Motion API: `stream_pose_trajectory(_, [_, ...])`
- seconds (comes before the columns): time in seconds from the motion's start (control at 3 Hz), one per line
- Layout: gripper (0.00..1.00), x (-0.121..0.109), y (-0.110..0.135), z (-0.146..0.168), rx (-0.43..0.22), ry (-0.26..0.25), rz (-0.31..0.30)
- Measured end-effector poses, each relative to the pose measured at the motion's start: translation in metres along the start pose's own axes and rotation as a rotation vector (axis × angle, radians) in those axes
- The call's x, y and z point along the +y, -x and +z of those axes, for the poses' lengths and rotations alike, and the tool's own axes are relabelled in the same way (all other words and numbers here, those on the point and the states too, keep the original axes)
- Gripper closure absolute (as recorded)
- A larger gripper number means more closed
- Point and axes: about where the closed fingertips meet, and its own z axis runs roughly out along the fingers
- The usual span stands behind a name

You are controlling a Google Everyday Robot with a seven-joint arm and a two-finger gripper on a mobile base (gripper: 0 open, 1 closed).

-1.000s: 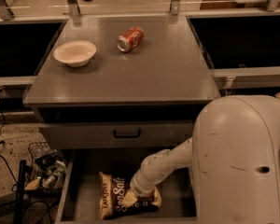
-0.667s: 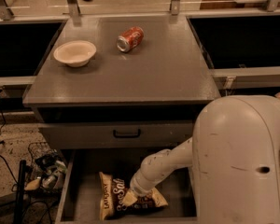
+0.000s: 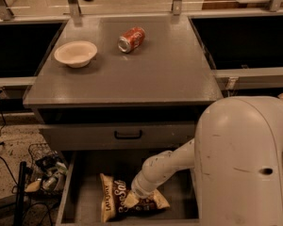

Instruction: Pick brown chip bag from middle drawer and place on counter

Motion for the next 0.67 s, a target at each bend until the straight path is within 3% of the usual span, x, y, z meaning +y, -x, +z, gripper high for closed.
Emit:
stream_pose_trajectory(0.33, [1.00, 0.001, 0.001, -0.003, 0.000, 0.000, 0.000])
stream_pose_trajectory(0.67, [1.00, 0.000, 0.007, -0.030, -0.024, 0.002, -0.024])
